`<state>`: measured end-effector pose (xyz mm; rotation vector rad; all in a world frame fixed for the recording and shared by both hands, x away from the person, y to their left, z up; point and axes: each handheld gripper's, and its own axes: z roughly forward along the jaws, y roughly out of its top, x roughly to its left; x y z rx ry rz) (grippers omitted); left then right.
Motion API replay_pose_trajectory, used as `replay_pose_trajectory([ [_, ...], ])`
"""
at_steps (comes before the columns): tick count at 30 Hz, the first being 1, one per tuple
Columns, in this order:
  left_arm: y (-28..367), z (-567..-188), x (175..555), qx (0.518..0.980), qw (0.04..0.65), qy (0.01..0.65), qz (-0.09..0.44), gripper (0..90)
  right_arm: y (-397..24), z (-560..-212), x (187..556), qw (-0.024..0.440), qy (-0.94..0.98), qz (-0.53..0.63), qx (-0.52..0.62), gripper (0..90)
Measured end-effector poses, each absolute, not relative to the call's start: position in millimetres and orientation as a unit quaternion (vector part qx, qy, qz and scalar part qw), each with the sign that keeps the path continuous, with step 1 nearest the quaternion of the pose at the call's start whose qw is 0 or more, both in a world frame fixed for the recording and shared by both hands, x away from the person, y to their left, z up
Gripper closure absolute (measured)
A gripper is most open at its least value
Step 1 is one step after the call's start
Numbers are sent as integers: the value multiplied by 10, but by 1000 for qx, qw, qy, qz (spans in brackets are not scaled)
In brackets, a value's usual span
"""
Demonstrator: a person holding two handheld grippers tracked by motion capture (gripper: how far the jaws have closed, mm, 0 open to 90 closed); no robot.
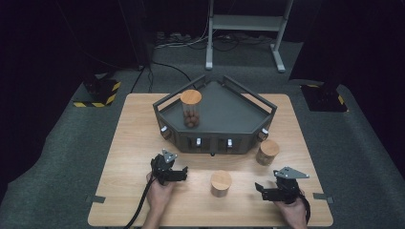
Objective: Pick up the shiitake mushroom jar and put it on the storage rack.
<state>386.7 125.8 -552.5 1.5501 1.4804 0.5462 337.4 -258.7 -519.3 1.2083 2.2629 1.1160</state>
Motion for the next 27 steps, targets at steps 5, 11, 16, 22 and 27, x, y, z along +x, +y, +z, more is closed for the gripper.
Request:
replay_pose_trajectory([
  [5, 1255, -5526, 3867, 625, 449, 599, 221, 60, -2444, -5160, 3342, 161, 806, 408, 396, 53],
  [11, 1254, -5526, 3866, 624, 449, 600, 222, 60, -2317, -5167, 3323, 146, 815, 417, 376, 55],
  [16, 1253, -5526, 3865, 624, 449, 600, 222, 60, -2198, -5212, 3312, 132, 825, 421, 354, 57],
  [22, 1253, -5526, 3865, 624, 449, 600, 222, 60, -2061, -5266, 3308, 113, 836, 419, 334, 53],
  [27, 1253, -5526, 3865, 623, 450, 600, 222, 60, -1879, -5298, 3305, 93, 848, 418, 313, 54],
])
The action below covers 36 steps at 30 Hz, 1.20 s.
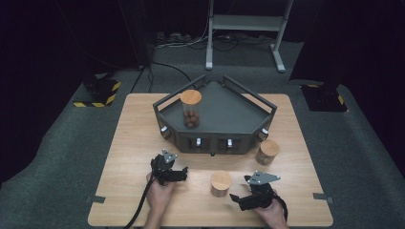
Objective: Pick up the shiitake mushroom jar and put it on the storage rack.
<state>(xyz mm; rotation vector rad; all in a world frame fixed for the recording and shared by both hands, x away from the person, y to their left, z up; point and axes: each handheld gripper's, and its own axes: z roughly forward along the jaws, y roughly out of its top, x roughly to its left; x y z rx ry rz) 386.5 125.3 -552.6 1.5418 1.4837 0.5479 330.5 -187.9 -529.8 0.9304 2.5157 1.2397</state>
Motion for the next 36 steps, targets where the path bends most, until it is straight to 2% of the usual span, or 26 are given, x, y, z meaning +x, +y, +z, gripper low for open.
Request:
replay_pose_trajectory([
  [17, 1253, -5526, 3865, 623, 450, 600, 222, 60, -1529, -5290, 3330, 79, 858, 419, 286, 82],
  [36, 1253, -5526, 3865, 623, 450, 600, 222, 60, -1340, -5333, 3357, 98, 856, 425, 278, 210],
])
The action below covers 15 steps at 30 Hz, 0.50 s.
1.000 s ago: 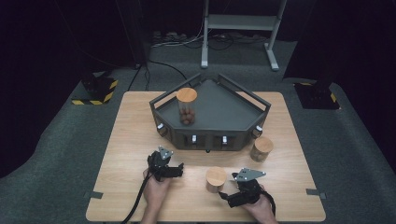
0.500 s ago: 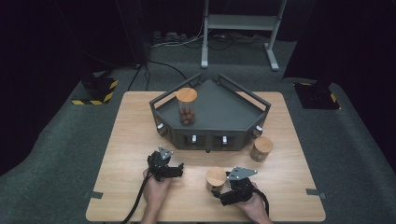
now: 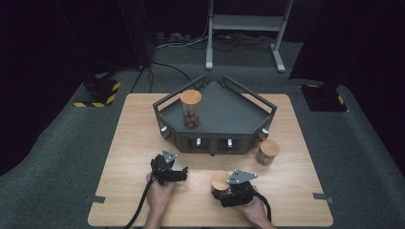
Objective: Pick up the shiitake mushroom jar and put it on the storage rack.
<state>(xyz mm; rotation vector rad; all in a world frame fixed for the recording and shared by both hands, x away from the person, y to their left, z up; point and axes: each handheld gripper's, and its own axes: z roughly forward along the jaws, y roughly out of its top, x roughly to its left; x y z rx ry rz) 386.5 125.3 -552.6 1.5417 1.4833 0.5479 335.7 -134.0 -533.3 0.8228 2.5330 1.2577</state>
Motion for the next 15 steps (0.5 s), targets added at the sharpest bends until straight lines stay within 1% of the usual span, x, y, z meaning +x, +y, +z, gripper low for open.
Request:
replay_pose_trajectory([
  [4, 1253, -5526, 3865, 624, 450, 600, 222, 60, -1327, -5336, 3350, 102, 855, 428, 275, 232],
  [12, 1253, -5526, 3865, 624, 450, 600, 222, 60, -1317, -5333, 3328, 118, 855, 429, 267, 249],
  [13, 1254, -5526, 3865, 624, 449, 599, 222, 60, -1304, -5328, 3301, 135, 855, 428, 260, 254],
  [15, 1254, -5526, 3865, 624, 449, 599, 222, 60, -1302, -5330, 3301, 135, 854, 429, 260, 254],
])
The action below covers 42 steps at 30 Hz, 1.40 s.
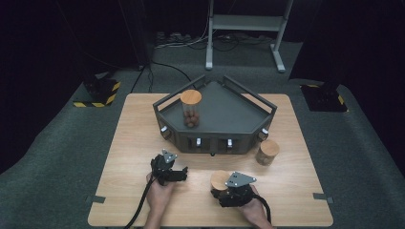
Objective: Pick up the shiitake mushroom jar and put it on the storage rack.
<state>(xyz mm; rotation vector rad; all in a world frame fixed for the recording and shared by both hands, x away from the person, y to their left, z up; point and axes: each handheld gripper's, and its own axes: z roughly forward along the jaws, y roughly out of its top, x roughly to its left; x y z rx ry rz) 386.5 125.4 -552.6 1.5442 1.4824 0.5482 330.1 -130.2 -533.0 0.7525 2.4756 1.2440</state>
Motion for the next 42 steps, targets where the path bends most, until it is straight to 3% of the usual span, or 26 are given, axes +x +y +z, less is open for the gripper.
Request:
replay_pose_trajectory([
  [42, 1253, -5526, 3865, 624, 450, 600, 221, 60, -1496, -5129, 3455, 141, 842, 432, 289, 256],
])
